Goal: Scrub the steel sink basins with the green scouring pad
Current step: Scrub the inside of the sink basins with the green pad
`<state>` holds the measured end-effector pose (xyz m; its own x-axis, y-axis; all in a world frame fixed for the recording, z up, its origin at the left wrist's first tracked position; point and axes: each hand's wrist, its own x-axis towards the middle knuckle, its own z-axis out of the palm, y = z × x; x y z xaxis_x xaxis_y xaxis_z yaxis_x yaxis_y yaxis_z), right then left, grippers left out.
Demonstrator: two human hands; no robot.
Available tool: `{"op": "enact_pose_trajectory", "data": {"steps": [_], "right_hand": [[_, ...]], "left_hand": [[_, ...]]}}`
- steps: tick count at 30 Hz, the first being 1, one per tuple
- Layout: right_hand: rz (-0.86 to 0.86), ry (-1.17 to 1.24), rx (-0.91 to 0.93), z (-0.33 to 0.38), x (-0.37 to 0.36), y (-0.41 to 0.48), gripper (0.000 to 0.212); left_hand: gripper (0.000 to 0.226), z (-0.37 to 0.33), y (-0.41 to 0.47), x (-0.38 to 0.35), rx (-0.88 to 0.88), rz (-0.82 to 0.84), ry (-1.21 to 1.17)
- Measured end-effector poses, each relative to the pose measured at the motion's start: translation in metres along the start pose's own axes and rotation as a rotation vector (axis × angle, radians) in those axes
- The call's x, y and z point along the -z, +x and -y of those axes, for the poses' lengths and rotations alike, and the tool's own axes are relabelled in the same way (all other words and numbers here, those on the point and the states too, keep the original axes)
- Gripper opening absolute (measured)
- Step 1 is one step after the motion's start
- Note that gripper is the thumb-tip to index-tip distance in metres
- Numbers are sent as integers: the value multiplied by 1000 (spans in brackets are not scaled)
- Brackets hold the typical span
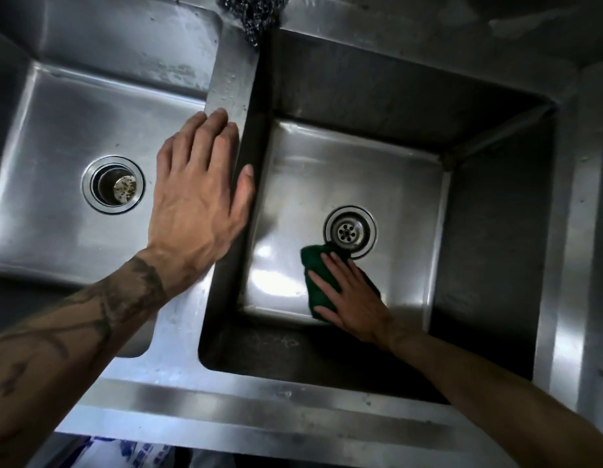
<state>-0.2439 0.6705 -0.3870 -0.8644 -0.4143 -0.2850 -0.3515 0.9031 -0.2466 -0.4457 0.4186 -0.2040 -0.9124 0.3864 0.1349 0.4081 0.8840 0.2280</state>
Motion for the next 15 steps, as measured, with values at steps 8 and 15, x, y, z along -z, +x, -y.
{"op": "enact_pose_trajectory", "data": {"steps": [8, 15], "right_hand": [[13, -59, -131, -60, -14, -71, 72], [-53, 84, -429, -54, -7, -73, 72]], "left_hand": [[52, 0, 0, -1, -2, 2, -22], [51, 0, 0, 0, -2, -1, -46]]}}
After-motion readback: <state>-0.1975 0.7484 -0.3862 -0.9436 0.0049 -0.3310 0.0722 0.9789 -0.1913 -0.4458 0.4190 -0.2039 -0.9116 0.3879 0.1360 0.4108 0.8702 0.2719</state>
